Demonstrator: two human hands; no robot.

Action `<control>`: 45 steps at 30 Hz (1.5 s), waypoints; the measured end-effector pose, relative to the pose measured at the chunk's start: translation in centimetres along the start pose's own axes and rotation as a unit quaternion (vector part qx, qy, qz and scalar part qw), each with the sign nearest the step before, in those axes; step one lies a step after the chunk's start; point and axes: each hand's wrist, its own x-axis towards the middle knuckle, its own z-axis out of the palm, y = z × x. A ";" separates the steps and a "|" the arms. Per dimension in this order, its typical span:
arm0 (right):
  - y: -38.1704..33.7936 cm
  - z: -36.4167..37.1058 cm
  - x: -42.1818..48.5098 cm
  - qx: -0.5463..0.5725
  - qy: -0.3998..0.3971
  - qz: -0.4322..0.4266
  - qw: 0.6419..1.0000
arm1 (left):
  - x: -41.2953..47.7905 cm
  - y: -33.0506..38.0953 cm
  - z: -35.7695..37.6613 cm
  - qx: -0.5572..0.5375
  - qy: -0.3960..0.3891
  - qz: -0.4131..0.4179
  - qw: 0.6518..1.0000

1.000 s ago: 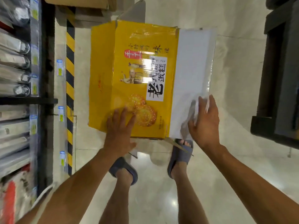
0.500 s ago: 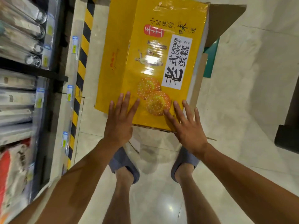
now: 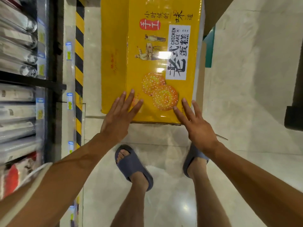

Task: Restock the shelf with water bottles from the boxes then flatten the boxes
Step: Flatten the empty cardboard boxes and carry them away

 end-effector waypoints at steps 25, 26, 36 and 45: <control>0.2 13.7 -13.2 -0.091 0.064 -0.121 0.986 | -13.4 13.4 14.6 -0.063 0.093 0.016 0.994; 0.4 14.8 -13.8 -0.086 0.065 -0.119 0.987 | -13.6 14.1 15.7 -0.073 0.088 0.011 0.993; 2.5 27.0 -14.0 -0.089 -0.006 -0.091 0.992 | -13.3 17.9 28.3 -0.097 0.004 0.020 0.995; 1.2 28.7 -14.4 -0.036 -0.053 -0.050 0.997 | -13.2 15.7 27.7 -0.217 -0.140 0.014 0.966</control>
